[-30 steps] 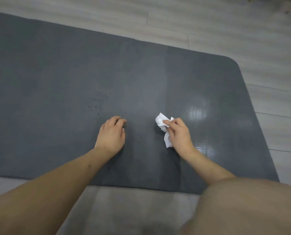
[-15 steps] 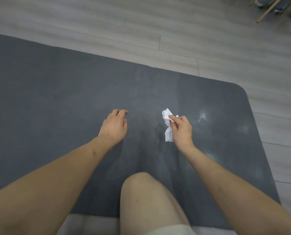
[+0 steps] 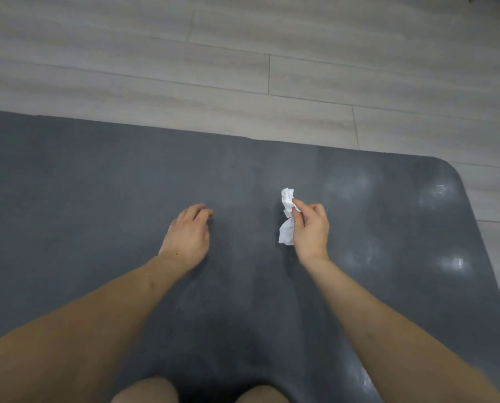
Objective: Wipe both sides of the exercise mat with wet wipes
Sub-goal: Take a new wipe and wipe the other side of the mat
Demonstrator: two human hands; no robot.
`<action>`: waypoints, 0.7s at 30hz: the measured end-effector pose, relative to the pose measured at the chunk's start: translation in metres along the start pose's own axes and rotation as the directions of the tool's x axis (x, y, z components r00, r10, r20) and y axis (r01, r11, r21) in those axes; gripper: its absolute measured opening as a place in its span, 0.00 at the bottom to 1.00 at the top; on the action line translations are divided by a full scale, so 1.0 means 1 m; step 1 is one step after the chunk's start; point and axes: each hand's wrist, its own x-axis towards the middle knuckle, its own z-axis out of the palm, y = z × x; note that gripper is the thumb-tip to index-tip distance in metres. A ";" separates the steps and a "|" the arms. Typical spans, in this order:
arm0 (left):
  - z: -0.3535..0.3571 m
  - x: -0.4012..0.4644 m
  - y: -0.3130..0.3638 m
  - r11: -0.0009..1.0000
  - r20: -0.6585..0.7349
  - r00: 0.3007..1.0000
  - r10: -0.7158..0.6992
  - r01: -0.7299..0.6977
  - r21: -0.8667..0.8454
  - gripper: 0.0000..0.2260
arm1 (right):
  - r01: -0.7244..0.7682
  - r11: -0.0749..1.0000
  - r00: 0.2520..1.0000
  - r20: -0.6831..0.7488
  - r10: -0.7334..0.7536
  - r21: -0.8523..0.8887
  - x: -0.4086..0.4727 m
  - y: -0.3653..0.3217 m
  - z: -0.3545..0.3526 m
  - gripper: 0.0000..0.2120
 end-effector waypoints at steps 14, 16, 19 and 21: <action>-0.015 0.159 -0.082 0.963 -0.080 0.997 0.002 0.019 0.267 0.24 | -0.106 0.984 0.961 -0.270 0.064 -0.143 0.128 0.005 0.098 0.12; -0.017 0.159 -0.082 0.962 -0.068 0.998 0.000 0.018 0.272 0.24 | -0.149 0.973 0.959 -0.267 0.098 -0.175 0.128 0.005 0.100 0.11; -0.019 0.160 -0.085 0.953 -0.034 0.999 0.003 0.007 0.303 0.25 | -0.154 0.971 0.962 -0.253 0.105 -0.182 0.129 -0.005 0.100 0.13; -0.019 0.161 -0.085 0.952 -0.025 1.000 0.004 0.004 0.307 0.25 | -0.117 0.959 0.974 -0.218 0.060 -0.258 0.128 -0.003 0.100 0.19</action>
